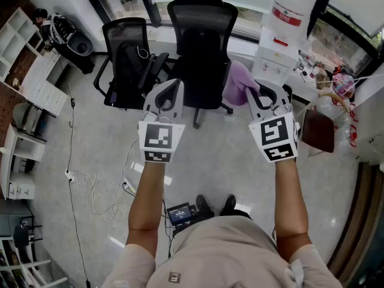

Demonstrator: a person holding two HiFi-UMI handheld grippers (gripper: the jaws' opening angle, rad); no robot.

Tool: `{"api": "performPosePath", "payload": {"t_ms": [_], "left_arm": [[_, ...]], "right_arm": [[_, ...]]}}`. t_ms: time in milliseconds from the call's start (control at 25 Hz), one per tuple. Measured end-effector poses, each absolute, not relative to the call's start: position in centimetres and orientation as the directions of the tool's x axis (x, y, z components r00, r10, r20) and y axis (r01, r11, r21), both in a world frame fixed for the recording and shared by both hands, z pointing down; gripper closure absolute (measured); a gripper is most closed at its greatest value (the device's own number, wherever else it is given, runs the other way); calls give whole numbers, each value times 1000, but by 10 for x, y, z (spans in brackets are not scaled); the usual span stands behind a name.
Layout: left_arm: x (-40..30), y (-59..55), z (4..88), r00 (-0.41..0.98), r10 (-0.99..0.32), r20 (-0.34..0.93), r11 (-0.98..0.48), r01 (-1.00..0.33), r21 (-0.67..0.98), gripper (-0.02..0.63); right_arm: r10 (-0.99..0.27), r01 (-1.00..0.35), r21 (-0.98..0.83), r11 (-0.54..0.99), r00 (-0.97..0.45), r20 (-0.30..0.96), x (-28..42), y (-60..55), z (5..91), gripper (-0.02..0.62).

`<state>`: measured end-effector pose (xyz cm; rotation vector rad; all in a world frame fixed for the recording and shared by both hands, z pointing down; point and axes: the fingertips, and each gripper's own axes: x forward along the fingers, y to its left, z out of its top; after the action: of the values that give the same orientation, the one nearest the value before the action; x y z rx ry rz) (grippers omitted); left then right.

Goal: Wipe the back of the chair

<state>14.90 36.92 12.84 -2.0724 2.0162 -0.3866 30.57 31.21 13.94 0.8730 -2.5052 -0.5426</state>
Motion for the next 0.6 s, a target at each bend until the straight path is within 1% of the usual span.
{"api": "performPosePath", "payload": {"t_ms": [600], "left_arm": [[127,371,130,38,-999,25,-45,-942,-334,598]], "right_arm": [[-668,-504,484,716,-696,264,285,316,142,546]]}}
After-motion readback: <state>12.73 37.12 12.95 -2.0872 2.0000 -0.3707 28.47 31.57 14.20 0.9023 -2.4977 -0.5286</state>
